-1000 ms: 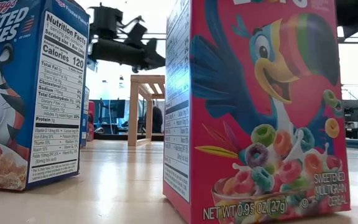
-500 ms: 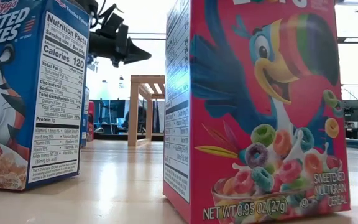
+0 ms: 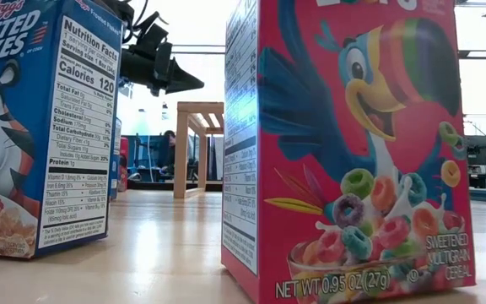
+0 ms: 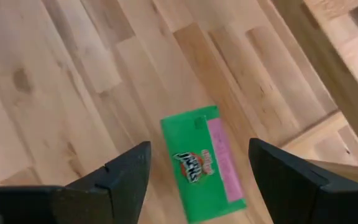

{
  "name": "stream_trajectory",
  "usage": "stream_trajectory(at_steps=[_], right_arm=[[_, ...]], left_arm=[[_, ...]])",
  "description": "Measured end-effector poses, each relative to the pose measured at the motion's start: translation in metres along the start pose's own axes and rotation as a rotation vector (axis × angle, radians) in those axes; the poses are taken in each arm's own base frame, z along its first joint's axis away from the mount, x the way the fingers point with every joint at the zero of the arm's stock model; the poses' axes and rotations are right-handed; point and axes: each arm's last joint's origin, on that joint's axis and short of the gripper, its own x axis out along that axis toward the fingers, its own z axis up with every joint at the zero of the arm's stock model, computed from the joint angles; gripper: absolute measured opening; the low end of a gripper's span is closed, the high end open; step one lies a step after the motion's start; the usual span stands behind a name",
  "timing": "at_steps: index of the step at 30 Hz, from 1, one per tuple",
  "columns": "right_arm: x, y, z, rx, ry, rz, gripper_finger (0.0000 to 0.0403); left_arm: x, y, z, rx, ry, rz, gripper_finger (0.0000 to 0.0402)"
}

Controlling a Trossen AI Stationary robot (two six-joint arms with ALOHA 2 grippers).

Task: Stack cereal on shelf
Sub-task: Put the top green cereal box on the shelf aligned with the other green cereal box

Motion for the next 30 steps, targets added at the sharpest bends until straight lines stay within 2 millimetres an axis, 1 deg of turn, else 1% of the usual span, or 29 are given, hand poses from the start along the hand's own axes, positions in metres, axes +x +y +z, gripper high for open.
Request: stream_trajectory(at_steps=[5, 10, 17, 20, 24, 30], right_arm=[[0.017, -0.001, 0.003, -0.047, 0.081, -0.014, 0.0261], [0.029, -0.003, 0.005, -0.072, 0.135, -0.047, 0.0274], [0.045, -0.001, 0.005, -0.086, 0.247, 0.014, 0.0269], [0.053, 0.002, 0.005, -0.061, 0.297, 0.045, 0.0255], [0.061, 0.006, 0.003, -0.031, 0.349, 0.084, 0.0226], [0.061, 0.012, 0.005, -0.020, 0.343, 0.127, 0.0177]], left_arm=[[0.000, 0.000, 0.000, 0.000, 0.001, 0.001, 0.0001], [0.000, 0.000, 0.000, 0.000, 0.001, 0.002, 0.0001], [0.000, 0.000, 0.000, -0.001, 0.003, 0.002, 0.0001], [0.000, 0.000, -0.001, -0.016, 0.009, 0.001, 0.0001], [0.000, 0.000, -0.001, -0.022, 0.007, 0.002, 0.0001], [-0.003, 0.008, 0.002, -0.032, -0.016, -0.013, 0.0001]])
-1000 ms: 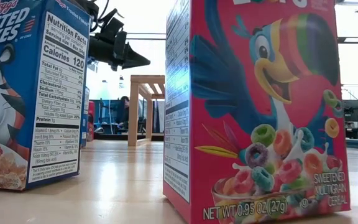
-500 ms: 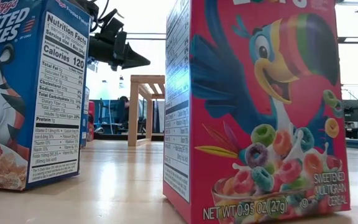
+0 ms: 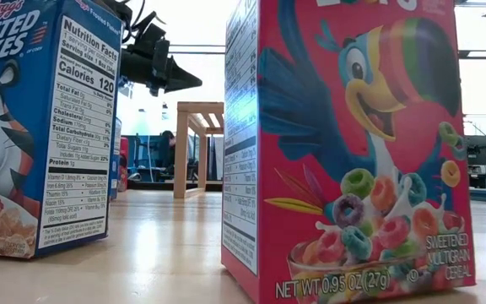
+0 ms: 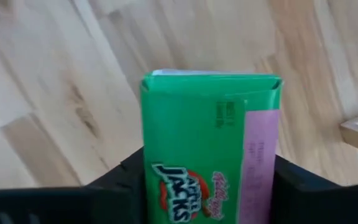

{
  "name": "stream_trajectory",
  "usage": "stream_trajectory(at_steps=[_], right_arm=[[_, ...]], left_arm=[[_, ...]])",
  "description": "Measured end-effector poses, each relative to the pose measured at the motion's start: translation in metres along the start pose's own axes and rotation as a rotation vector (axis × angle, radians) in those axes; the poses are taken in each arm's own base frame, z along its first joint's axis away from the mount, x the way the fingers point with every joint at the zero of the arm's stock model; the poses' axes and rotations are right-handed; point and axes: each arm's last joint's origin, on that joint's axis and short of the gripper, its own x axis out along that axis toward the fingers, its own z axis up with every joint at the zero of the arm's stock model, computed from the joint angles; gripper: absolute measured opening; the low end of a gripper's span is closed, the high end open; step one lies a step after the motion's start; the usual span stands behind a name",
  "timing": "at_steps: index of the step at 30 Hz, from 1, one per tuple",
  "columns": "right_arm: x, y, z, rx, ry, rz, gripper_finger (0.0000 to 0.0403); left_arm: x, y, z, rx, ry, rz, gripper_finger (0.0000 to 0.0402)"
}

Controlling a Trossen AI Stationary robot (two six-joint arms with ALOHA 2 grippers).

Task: Stack cereal on shelf
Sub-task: Put the top green cereal box on the shelf aligned with the other green cereal box

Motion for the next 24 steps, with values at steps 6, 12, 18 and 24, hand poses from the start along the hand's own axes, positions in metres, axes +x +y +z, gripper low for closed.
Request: stream_trajectory(at_steps=[6, 12, 18, 24], right_arm=[[-0.024, 0.009, 0.012, 0.042, -0.030, 0.078, 0.0152], [-0.070, 0.026, 0.031, -0.030, -0.159, 0.167, 0.0151], [-0.129, 0.032, 0.053, -0.130, -0.363, 0.235, 0.0151], [-0.173, 0.026, 0.086, -0.284, -0.536, 0.198, 0.0150]], left_arm=[[-0.001, 0.009, -0.001, -0.013, 0.002, 0.017, 0.0001], [-0.002, 0.014, -0.001, -0.033, 0.000, -0.007, 0.0000], [-0.004, 0.019, 0.000, -0.075, -0.015, -0.053, 0.0000], [-0.005, 0.021, 0.004, -0.092, -0.055, -0.071, 0.0000]])
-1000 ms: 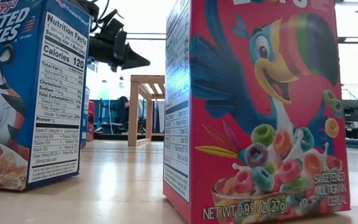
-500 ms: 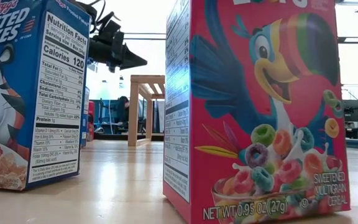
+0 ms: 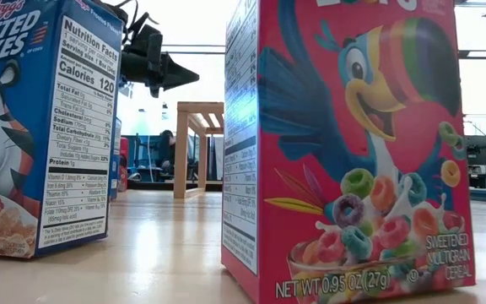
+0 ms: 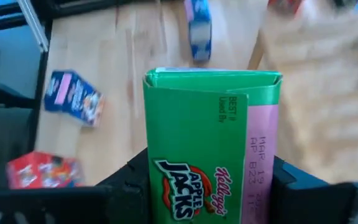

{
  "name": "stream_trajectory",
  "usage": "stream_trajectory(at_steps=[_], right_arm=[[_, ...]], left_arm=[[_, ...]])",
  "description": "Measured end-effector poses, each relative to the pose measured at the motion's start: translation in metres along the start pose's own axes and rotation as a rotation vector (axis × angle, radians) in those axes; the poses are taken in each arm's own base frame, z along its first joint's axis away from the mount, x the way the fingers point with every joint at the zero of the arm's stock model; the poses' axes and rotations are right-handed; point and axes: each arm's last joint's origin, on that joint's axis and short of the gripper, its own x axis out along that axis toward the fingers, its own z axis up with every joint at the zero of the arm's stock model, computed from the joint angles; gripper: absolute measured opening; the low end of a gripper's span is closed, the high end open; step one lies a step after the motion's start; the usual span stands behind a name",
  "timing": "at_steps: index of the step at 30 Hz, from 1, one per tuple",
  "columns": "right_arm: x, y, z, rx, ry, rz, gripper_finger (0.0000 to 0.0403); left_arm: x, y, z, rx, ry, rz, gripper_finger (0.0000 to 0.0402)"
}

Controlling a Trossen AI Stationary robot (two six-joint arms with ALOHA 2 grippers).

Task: Stack cereal on shelf
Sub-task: Put the top green cereal box on the shelf aligned with the other green cereal box

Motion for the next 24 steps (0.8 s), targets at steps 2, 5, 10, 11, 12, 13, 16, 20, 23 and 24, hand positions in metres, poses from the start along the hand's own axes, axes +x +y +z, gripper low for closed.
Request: stream_trajectory(at_steps=[2, 5, 10, 11, 12, 13, 16, 20, 23, 24], right_arm=[[-0.001, -0.009, 0.014, -0.069, -0.008, -0.022, 0.0150], [0.004, -0.031, 0.035, -0.155, 0.004, -0.070, 0.0150], [0.024, -0.079, 0.056, -0.222, 0.100, -0.145, 0.0150], [0.027, -0.088, 0.059, -0.241, 0.118, -0.153, 0.0150], [0.029, -0.096, 0.062, -0.258, 0.132, -0.161, 0.0150], [0.031, -0.105, 0.064, -0.268, 0.141, -0.169, 0.0150], [0.034, -0.129, 0.071, -0.265, 0.138, -0.203, 0.0150], [0.048, -0.157, 0.062, -0.254, 0.187, -0.211, 0.0150], [0.054, -0.169, 0.055, -0.227, 0.208, -0.207, 0.0150], [0.055, -0.172, 0.054, -0.220, 0.203, -0.202, 0.0150]], left_arm=[[0.000, 0.000, 0.000, 0.000, 0.003, -0.002, 0.0000], [0.000, 0.000, -0.001, -0.003, 0.014, -0.004, 0.0000], [0.001, -0.004, -0.002, -0.005, 0.021, -0.034, 0.0000], [0.001, -0.004, -0.002, -0.004, 0.021, -0.036, 0.0000], [0.001, -0.005, -0.002, -0.004, 0.021, -0.040, 0.0000], [0.002, -0.006, -0.002, -0.004, 0.022, -0.045, 0.0000], [0.002, -0.010, -0.002, -0.003, 0.023, -0.060, 0.0000], [0.004, -0.015, -0.003, -0.003, 0.025, -0.081, 0.0000], [0.004, -0.018, -0.003, -0.003, 0.029, -0.094, 0.0000], [0.004, -0.019, -0.003, -0.003, 0.029, -0.097, 0.0000]])
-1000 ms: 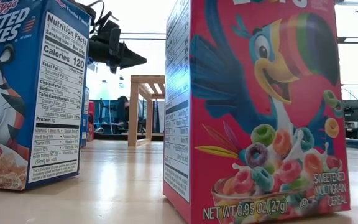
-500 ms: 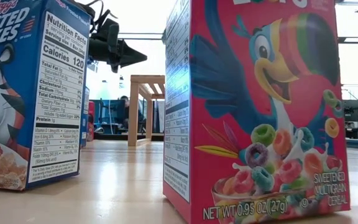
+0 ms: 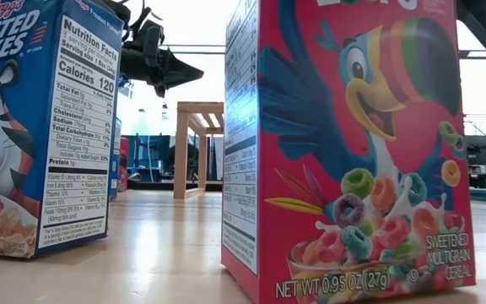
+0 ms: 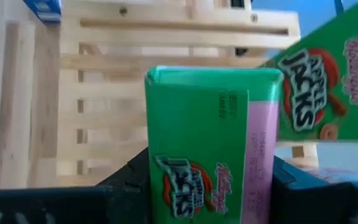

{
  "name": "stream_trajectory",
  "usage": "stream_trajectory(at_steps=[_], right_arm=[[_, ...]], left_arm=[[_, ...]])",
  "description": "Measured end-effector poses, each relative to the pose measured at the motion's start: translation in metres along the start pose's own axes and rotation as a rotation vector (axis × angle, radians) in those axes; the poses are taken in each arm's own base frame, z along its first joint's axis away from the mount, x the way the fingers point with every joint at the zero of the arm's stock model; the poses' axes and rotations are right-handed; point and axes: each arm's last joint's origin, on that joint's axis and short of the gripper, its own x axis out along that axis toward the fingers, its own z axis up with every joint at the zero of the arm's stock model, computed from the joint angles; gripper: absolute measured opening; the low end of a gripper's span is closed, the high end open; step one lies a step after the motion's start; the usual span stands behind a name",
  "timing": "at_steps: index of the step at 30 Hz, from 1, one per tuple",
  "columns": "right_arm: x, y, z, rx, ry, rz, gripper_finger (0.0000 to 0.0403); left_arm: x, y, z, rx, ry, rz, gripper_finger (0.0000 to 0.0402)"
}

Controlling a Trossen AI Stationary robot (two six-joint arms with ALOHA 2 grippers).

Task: Stack cereal on shelf
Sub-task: Put the top green cereal box on the shelf aligned with the other green cereal box

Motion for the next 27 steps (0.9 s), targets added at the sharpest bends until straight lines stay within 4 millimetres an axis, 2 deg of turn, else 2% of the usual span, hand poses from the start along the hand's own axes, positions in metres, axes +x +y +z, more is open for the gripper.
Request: stream_trajectory(at_steps=[14, 23, 27], right_arm=[[0.005, -0.004, 0.006, -0.001, -0.043, -0.061, 0.0152], [0.005, -0.005, 0.011, -0.008, -0.090, -0.093, 0.0205], [0.005, -0.006, 0.013, -0.009, -0.111, -0.102, 0.0215]], left_arm=[[0.001, -0.004, -0.001, 0.000, 0.005, -0.014, 0.0000], [0.001, -0.004, -0.001, -0.002, 0.008, -0.013, 0.0000], [0.001, -0.004, -0.001, -0.002, 0.009, -0.013, 0.0000]])
